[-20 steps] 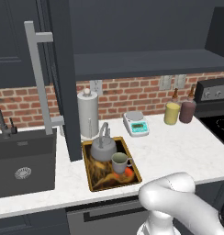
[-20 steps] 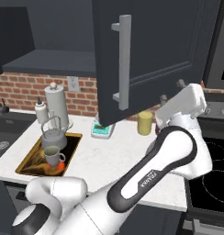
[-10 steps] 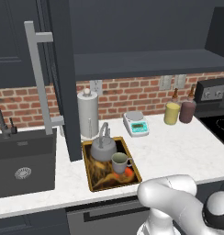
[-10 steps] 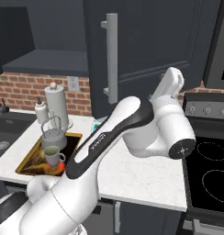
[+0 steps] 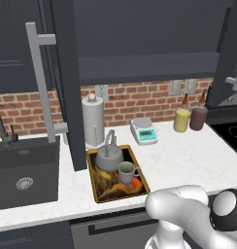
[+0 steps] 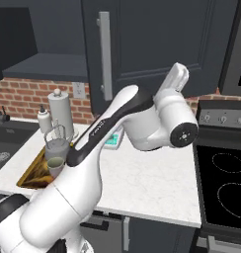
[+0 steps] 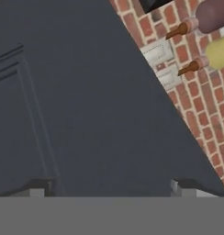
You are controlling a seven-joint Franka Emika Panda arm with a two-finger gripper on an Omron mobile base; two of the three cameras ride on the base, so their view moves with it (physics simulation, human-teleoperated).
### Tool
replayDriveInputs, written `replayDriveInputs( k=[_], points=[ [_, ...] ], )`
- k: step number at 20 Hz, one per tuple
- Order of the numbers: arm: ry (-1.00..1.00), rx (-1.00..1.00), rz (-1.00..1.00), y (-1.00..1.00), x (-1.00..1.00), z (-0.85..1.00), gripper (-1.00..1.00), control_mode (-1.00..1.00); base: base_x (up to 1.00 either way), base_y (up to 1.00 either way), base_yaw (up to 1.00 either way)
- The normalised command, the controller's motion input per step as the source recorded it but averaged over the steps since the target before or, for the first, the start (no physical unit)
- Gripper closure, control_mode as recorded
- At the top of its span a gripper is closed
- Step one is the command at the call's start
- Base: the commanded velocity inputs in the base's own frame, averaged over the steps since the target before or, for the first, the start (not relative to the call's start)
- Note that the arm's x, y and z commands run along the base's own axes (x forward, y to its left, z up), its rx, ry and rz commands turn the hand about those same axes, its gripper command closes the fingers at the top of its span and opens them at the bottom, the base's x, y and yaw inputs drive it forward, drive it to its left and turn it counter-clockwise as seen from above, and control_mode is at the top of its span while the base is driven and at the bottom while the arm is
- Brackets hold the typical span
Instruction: Pick the kettle from the counter and place it on the tray. Then pick the mug from the cabinet and place it on the tray. Then close the cabinet doors.
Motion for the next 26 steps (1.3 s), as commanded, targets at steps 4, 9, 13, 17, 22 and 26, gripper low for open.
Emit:
replayDriveInputs(
  k=[4, 9, 13, 17, 22, 26],
  points=[
    [0.05, -0.01, 0.0, 0.67, 0.51, 0.0, -1.0, -1.0, 0.0, 0.0, 0.0],
    [0.18, -0.09, 0.0, 0.72, 0.47, 0.02, -1.0, -1.0, 0.0, 0.0, 0.0],
    [0.19, -0.11, -0.01, 0.67, 0.47, 0.0, -1.0, -1.0, 0.0, 0.0, 0.0],
    [0.08, -0.08, -0.01, 0.89, 0.59, 0.0, -1.0, -1.0, 0.0, 0.0, 0.0],
    [-0.05, -0.01, -0.01, 0.91, 0.45, -0.01, -1.0, -1.0, 0.0, 0.0, 0.0],
    [-0.19, 0.0, -0.01, 0.79, 0.32, -0.01, -1.0, -1.0, 0.0, 0.0, 0.0]
  ],
)
